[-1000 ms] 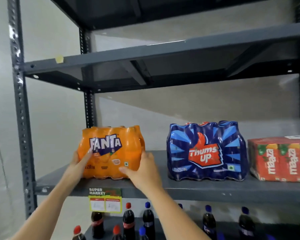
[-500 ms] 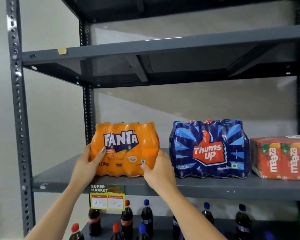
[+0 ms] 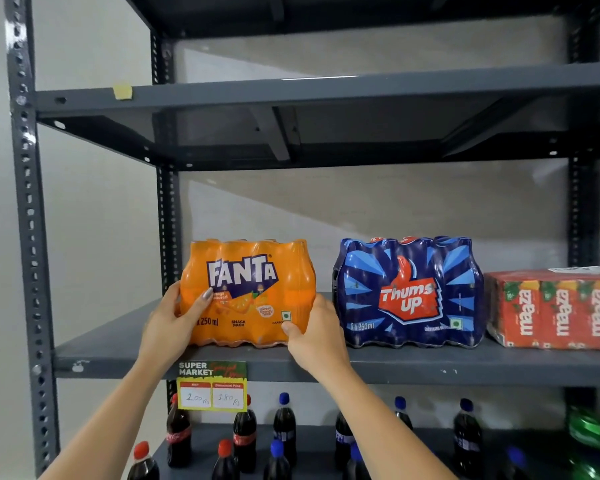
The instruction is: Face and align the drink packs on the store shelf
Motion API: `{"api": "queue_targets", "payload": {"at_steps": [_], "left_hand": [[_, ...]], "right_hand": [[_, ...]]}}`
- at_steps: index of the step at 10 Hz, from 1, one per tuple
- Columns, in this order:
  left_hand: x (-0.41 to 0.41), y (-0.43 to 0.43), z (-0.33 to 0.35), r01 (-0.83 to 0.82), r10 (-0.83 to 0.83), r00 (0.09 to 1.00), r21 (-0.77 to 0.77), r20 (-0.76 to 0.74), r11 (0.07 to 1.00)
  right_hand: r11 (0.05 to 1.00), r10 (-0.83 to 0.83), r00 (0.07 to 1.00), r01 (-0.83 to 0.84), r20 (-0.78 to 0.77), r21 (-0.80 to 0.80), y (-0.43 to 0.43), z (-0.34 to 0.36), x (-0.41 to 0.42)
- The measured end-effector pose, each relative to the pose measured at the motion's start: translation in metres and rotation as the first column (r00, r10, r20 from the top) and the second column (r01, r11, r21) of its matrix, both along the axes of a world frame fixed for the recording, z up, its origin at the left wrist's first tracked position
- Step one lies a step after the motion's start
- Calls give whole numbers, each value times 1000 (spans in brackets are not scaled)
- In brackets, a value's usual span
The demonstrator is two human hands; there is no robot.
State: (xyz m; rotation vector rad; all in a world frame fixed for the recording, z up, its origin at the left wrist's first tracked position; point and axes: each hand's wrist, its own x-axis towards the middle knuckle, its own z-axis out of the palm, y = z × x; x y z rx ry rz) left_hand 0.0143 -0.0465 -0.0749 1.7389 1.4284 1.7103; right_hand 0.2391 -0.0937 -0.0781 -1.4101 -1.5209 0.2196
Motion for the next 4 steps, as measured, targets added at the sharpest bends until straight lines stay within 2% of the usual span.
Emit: {"api": "queue_targets", "payload": {"at_steps": [2,3,4], "left_hand": [[-3,-3,-3,-8,6,998,-22,-54,1000],[-5,-13,-3,-3,1,995,-28,-99,1000],[5,-31,-15,-237,281,924,190,-258,953]], "right_hand": [[1000,14,999,-15,42,18,-3,-1,2],[996,10,993,-19,115,84,-12,-4,5],[954,-56,973,-13,223,298,-32,-15,23]]}}
